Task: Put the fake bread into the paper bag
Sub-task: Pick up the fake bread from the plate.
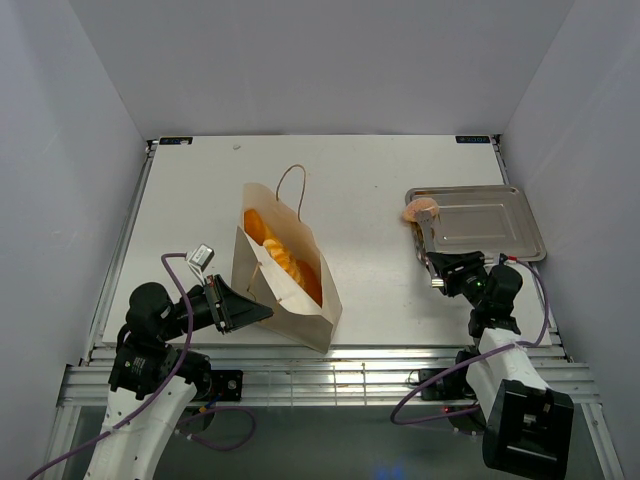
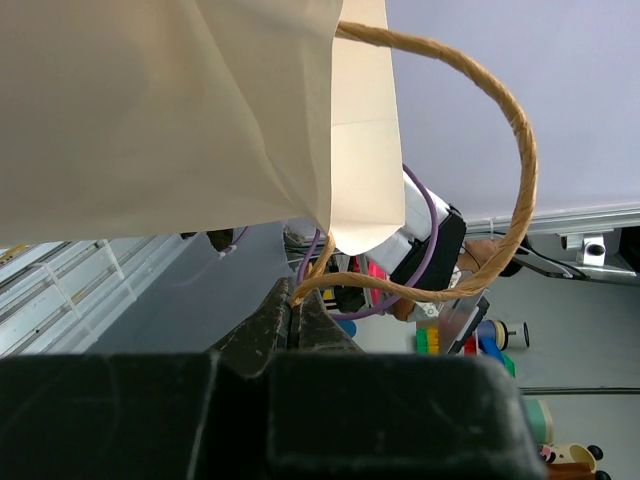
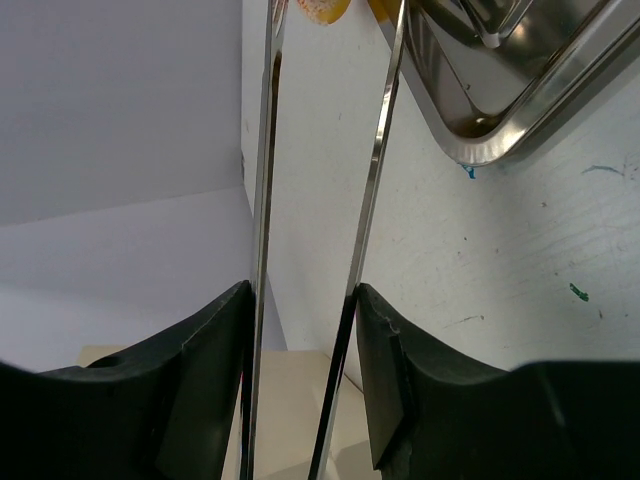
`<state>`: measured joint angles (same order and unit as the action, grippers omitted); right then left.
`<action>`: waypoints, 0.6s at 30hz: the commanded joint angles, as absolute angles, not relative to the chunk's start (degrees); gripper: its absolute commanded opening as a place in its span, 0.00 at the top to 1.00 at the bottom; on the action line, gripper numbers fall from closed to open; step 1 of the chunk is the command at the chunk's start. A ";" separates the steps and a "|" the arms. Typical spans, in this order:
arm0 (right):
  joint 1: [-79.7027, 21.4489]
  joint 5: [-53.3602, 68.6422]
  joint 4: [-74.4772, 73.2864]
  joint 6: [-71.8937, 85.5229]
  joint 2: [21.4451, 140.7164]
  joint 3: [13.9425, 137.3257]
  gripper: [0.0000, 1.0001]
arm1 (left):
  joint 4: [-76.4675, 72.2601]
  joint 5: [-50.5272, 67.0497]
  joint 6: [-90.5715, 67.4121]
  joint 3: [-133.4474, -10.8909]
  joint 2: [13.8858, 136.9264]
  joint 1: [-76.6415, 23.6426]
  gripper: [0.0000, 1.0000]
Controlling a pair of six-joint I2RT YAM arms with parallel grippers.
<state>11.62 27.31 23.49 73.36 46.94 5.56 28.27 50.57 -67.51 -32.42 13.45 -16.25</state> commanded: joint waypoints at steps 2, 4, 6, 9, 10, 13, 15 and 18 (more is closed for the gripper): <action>11.95 28.39 31.11 74.18 47.99 5.01 0.49 | 29.00 50.63 -67.15 -34.10 13.97 -16.35 1.00; 11.95 28.39 32.25 74.18 48.16 5.01 0.49 | 28.92 50.54 -67.15 -34.10 13.89 -16.35 1.00; 11.95 28.13 33.04 74.09 48.43 5.01 0.49 | 29.09 50.54 -67.15 -34.19 13.89 -16.35 1.00; 11.95 27.86 34.71 74.09 49.04 4.66 0.49 | 29.18 50.54 -67.15 -34.19 13.80 -16.43 1.00; 11.95 27.86 35.33 74.18 49.39 4.48 0.49 | 29.27 50.45 -67.15 -34.19 13.89 -16.35 1.00; 11.95 27.86 37.96 74.53 50.45 3.87 0.49 | 29.44 50.36 -67.15 -34.28 13.62 -16.35 1.00; 11.95 27.51 38.58 74.53 51.24 3.78 0.49 | 29.53 50.45 -67.24 -34.28 13.62 -16.35 1.00; 11.87 27.69 39.81 74.44 52.56 3.87 0.50 | 29.62 50.36 -67.15 -34.28 13.71 -16.35 1.00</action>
